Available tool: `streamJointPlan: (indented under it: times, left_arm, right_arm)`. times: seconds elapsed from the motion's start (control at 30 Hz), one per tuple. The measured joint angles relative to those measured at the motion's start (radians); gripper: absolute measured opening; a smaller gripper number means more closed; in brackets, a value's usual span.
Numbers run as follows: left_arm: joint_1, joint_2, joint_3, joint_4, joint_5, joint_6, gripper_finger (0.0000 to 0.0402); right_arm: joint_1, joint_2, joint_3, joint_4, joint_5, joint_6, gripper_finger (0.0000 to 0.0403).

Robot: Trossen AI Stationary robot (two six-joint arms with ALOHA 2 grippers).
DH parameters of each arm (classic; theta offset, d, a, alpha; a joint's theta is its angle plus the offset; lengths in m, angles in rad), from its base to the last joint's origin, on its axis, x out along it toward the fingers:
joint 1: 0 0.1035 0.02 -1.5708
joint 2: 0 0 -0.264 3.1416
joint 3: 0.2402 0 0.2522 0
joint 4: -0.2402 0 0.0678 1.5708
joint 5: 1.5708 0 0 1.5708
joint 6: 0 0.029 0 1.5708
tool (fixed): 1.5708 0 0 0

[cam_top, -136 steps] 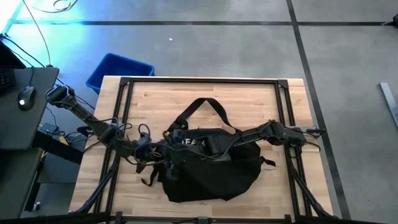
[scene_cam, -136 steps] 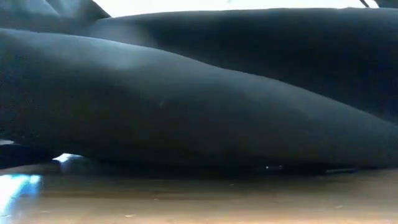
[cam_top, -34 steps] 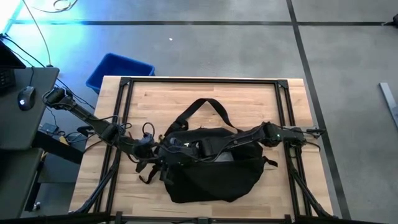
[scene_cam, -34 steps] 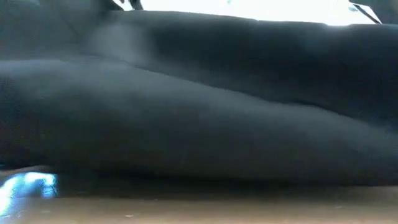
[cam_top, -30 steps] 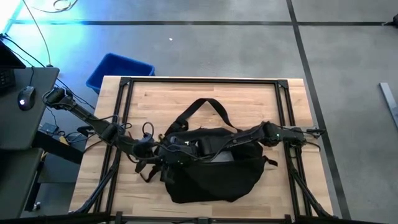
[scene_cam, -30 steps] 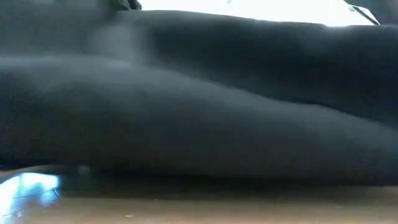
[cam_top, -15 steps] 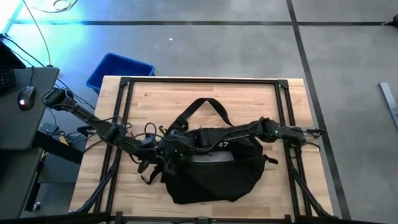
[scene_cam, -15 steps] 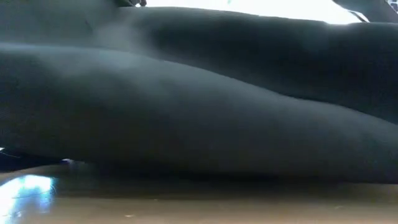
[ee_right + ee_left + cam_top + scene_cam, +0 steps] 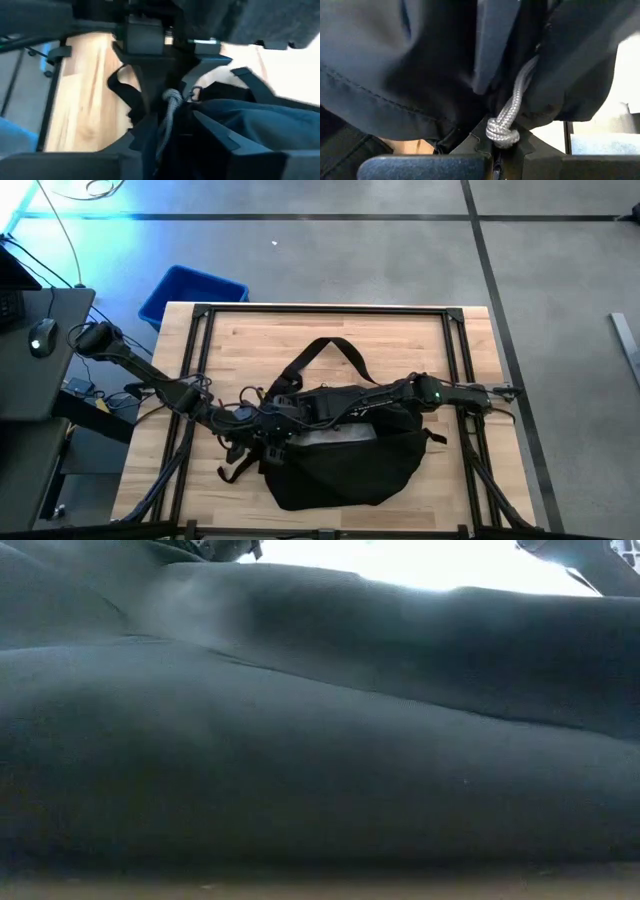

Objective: Unpack backpack
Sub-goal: Close the black backpack

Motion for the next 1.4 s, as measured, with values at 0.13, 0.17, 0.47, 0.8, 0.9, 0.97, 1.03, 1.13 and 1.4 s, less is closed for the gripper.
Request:
streamJointPlan:
  times: [0.13, 0.17, 0.47, 0.8, 0.9, 0.97, 1.03, 1.13, 1.4]
  left_arm:
    - [0.0, 0.007, 0.0, -0.006, 0.001, 0.045, 0.0]
    - [0.0, 0.007, 0.0, -0.008, 0.001, 0.05, 0.0]
    - [-0.001, 0.006, 0.0, -0.017, 0.012, 0.059, 0.0]
    - [0.0, 0.01, 0.004, -0.077, -0.015, 0.041, 0.0]
    - [0.0, 0.019, 0.001, -0.136, -0.033, 0.037, 0.0]
    - [0.001, 0.022, 0.001, -0.165, -0.04, 0.023, 0.0]
    - [-0.002, 0.022, 0.005, -0.206, -0.049, 0.011, 0.0]
    - [-0.017, 0.022, 0.004, -0.266, -0.067, -0.007, 0.0]
    - [-0.078, 0.0, 0.002, -0.277, -0.078, -0.041, 0.0]
  right_arm:
    - [0.0, 0.027, 0.0, 0.008, -0.03, 0.017, 0.0148]
    - [0.001, 0.032, 0.0, 0.023, -0.033, 0.002, 0.0155]
    - [0.027, 0.043, -0.002, 0.145, 0.053, -0.032, 0.0067]
    - [0.04, 0.035, 0.001, 0.066, 0.099, 0.069, 0.0001]
    - [0.056, 0.019, 0.034, 0.053, 0.151, 0.08, 0.0]
    - [0.065, -0.013, 0.031, 0.057, 0.187, 0.092, 0.0]
    - [0.08, -0.037, 0.031, 0.029, 0.244, 0.109, 0.0]
    - [0.102, -0.054, 0.03, -0.062, 0.332, 0.141, 0.0]
    - [0.16, -0.092, 0.034, -0.4, 0.403, 0.366, 0.0]
